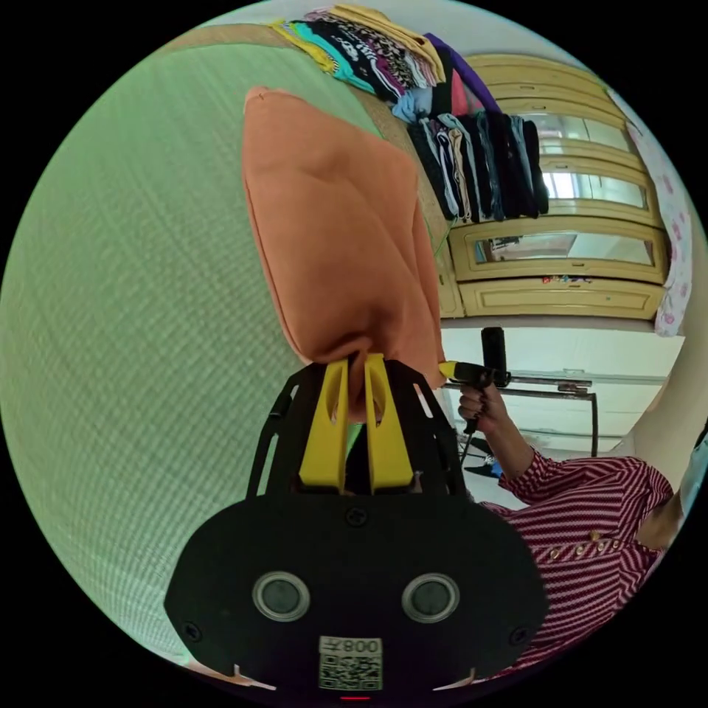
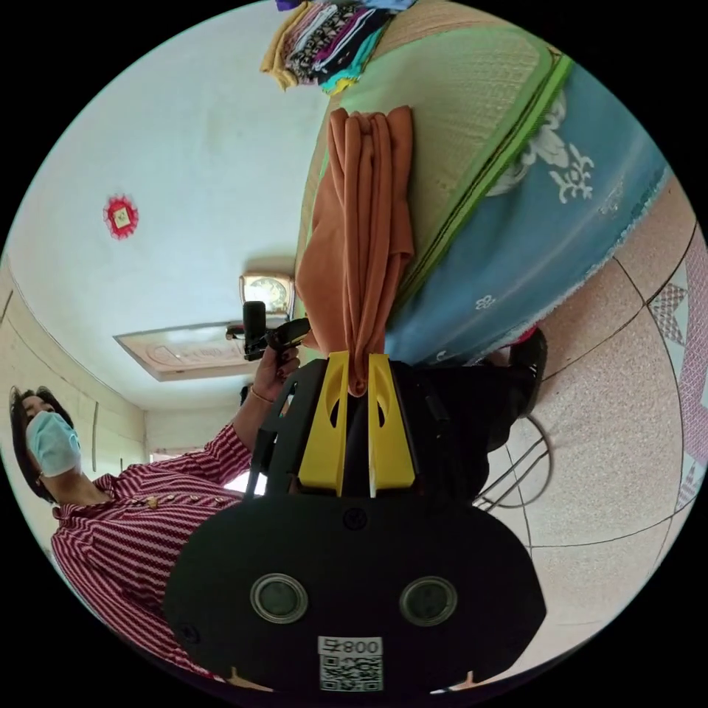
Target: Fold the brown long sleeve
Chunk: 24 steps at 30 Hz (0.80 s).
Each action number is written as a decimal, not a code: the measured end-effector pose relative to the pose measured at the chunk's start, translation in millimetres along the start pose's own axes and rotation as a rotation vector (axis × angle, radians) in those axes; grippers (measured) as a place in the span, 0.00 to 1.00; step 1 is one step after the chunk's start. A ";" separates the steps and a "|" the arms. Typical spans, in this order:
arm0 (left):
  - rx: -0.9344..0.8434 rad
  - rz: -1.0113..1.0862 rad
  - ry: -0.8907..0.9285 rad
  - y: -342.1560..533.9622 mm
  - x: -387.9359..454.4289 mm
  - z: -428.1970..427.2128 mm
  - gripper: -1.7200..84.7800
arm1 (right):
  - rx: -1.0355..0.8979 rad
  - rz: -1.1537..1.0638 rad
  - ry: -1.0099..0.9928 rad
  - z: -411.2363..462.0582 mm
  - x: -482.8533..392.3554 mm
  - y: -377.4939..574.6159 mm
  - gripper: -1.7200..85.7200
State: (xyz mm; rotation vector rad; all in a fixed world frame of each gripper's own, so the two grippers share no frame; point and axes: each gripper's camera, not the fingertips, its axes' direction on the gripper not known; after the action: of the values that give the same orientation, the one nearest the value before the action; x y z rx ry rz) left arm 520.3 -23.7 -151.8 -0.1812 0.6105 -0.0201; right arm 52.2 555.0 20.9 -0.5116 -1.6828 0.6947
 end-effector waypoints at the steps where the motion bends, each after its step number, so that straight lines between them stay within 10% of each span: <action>1: -0.005 0.014 -0.007 -19.3 10.0 2.2 0.06 | 0.020 -0.007 0.015 -7.7 0.3 -8.4 0.06; 24: 0.048 0.088 0.297 -277.2 186.0 95.8 0.07 | 0.250 0.040 0.446 -251.8 -17.2 -276.2 0.07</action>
State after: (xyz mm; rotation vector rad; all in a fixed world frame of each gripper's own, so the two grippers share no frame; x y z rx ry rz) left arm 737.1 -294.2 -131.9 -0.1054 0.9129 0.0236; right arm 310.4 386.5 232.9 -0.4815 -1.1545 0.7449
